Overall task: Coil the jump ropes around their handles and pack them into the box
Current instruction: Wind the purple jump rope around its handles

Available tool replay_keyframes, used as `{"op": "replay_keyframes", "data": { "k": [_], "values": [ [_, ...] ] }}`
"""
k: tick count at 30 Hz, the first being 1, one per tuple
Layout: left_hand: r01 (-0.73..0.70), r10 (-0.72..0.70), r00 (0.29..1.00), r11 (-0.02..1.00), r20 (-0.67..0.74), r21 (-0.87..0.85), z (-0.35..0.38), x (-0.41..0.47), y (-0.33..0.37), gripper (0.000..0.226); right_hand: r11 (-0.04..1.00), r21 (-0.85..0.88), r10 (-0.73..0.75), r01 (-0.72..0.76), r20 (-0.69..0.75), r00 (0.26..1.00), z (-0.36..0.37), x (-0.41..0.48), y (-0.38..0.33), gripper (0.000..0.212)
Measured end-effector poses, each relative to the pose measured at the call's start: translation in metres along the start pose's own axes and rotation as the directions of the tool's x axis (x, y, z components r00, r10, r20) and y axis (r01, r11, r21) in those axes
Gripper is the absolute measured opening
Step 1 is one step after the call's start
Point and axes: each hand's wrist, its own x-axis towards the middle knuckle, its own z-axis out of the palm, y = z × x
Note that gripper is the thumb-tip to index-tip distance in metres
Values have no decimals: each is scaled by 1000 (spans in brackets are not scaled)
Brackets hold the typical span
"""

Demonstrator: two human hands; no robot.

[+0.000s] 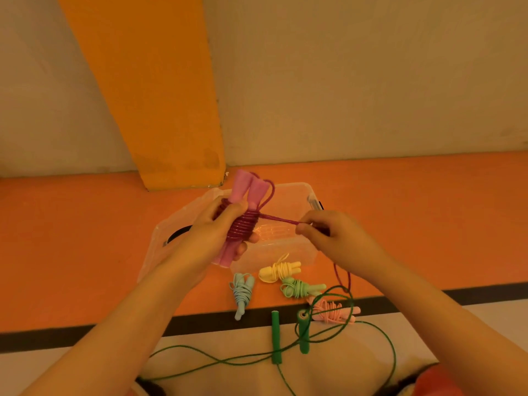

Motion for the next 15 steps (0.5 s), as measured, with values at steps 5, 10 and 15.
{"op": "replay_keyframes", "data": {
  "k": [5,10,15],
  "values": [
    [-56,85,993,951,-82,303,2,5,-10,17,964,-266,-10,14,18,1000,-1,2,-4,10],
    [-97,139,990,785,-22,612,-2,11,-23,20,936,-296,-197,192,15,980,-1,-1,-18,16],
    [-120,27,992,523,125,844,8,-2,-24,29,908,-208,-340,364,144,929,5,0,-23,17]
  ]
}}
